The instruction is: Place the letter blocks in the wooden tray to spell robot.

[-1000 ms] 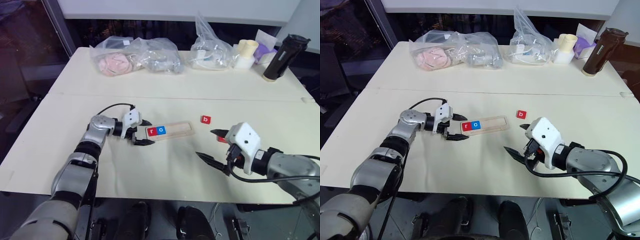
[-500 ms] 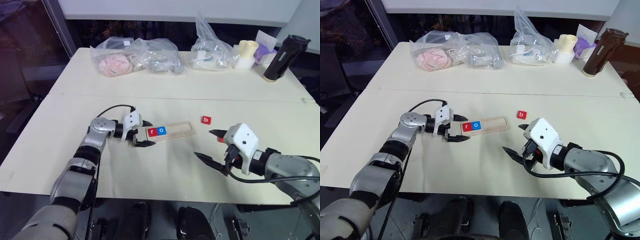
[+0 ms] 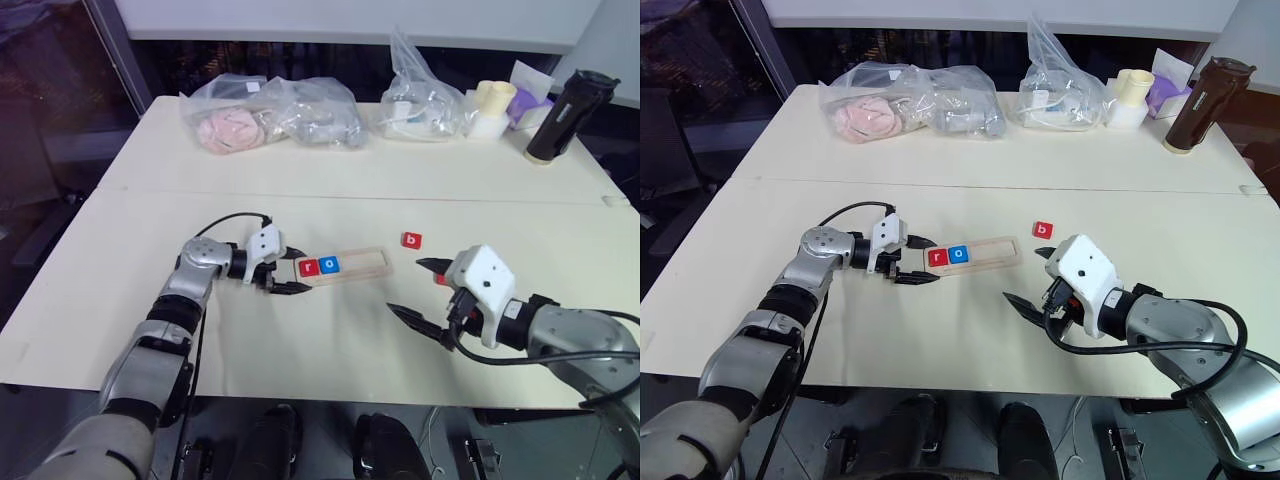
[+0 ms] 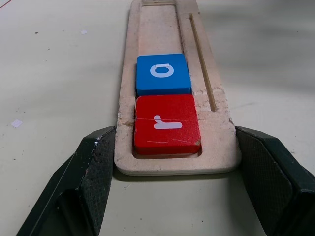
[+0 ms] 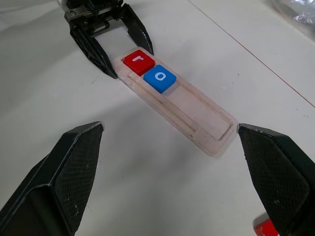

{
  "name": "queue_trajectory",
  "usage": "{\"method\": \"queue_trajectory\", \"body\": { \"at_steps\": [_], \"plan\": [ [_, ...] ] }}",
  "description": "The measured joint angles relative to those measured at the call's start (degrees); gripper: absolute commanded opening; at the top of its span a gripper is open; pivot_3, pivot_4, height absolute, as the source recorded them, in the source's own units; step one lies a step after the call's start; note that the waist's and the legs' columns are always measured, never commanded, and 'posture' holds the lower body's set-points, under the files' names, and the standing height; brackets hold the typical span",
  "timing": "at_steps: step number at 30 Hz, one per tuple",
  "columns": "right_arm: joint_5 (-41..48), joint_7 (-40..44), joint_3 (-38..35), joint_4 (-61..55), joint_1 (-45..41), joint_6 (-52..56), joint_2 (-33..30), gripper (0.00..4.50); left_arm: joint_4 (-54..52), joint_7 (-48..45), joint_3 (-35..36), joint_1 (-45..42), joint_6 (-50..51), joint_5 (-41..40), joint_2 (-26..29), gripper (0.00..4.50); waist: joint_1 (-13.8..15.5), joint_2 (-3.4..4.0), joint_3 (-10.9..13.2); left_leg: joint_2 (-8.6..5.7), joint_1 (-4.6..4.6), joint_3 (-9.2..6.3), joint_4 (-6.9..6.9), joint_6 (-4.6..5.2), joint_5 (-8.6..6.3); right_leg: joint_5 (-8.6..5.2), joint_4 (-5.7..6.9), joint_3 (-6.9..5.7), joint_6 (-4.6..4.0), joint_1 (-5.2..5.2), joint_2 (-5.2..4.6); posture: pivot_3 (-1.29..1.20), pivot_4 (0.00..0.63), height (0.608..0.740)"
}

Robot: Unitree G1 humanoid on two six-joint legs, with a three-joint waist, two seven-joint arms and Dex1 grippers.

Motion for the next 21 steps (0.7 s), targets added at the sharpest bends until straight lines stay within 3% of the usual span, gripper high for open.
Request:
{"method": "queue_trajectory", "body": {
  "at_steps": [10,15,21],
  "plan": [
    [0.0,-0.2,0.1,0.0,-0.1,0.0,0.1,4.50,-2.8,-0.6,0.0,1.8,0.3,-0.6,0.1,3.16,-0.1,0.00,0.0,0.00,0.00,0.01,-0.02,0.00,0.00,0.00,-0.02,0.04,0.00,-0.01,-0.02,0.00,0.150,0.740],
    [0.0,-0.1,0.4,0.3,-0.7,0.0,0.1,4.50,-9.8,-6.7,-0.9,6.1,1.4,-2.8,0.6,3.16,-0.2,0.00,0.0,0.01,-0.05,0.05,-0.06,0.00,-0.01,0.00,-0.04,0.15,-0.01,-0.08,-0.03,0.00,0.150,0.740],
    [0.1,0.1,0.5,0.8,-1.6,0.1,0.0,4.50,-16.9,-7.7,-2.8,8.9,4.9,-3.1,0.7,3.16,-0.1,0.00,0.0,0.01,-0.05,0.06,-0.05,0.00,-0.01,0.00,-0.04,0.20,-0.03,-0.09,-0.03,0.00,0.150,0.740]
  ]
}}
